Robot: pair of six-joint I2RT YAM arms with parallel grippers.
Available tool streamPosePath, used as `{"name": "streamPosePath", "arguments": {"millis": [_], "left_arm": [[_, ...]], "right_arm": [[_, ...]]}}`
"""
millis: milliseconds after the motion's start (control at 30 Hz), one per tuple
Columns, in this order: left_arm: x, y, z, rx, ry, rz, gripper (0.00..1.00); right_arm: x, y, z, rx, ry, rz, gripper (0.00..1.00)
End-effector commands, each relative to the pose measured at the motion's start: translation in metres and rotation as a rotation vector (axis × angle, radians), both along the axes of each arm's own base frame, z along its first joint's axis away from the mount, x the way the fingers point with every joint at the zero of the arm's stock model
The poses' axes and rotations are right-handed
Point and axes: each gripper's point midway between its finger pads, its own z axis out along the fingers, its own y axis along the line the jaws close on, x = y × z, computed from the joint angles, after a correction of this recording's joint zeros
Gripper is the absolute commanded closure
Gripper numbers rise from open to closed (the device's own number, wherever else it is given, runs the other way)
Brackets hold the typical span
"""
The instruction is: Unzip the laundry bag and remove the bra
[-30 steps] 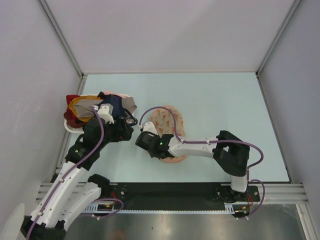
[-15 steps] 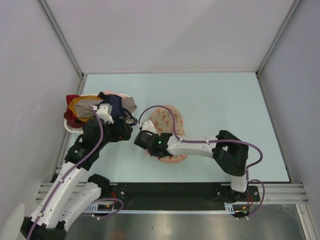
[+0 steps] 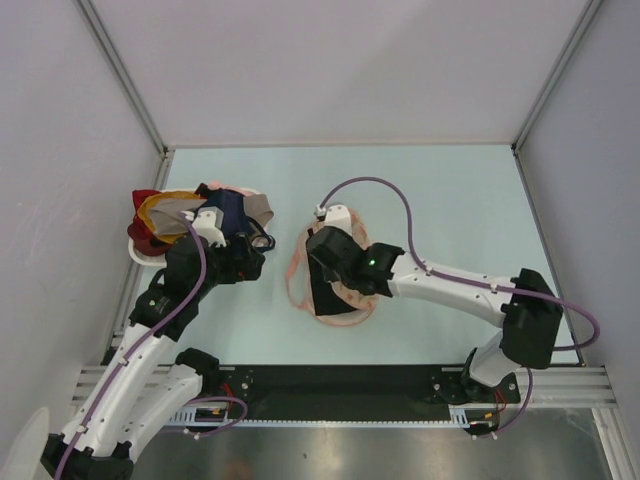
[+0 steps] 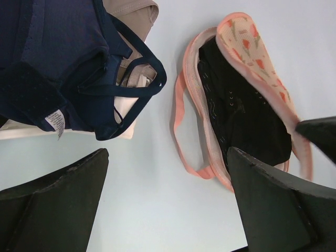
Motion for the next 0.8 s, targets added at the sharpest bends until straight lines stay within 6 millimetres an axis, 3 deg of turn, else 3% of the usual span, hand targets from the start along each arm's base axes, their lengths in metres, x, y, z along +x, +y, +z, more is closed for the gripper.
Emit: {"name": "streamPosePath", "arguments": {"millis": [0,67,300,667,700,767], "left_arm": [[0.005,0.003,0.002,0.006,-0.023,0.011,0.0],[0.005,0.003,0.001,0.01,-0.021,0.011,0.0],[0.005,0.002,-0.001,0.011,-0.013,0.001,0.0],[0.005,-0.002,-0.002,0.014,-0.007,-0.021,0.0],[0.006,-0.002,-0.003,0.02,-0.008,-0.019,0.0],[0.006,-0.005,-0.002,0.033,-0.008,-0.027,0.0]], "right_arm": [[0.016,-0.053,-0.003,0.005,-0.01,-0.147,1.0],[0.02,-0.072,0.004,0.027,-0.024,-0.194,1.0],[0.033,-0.153,-0.009,0.015,-0.025,-0.393,1.0],[0.02,-0.251,-0.035,-0.106,0.026,-0.657,1.0],[0.019,-0.257,-0.035,-0.114,0.023,-0.677,0.98],[0.015,-0.271,-0.036,-0.116,0.028,-0.715,0.82]]}}
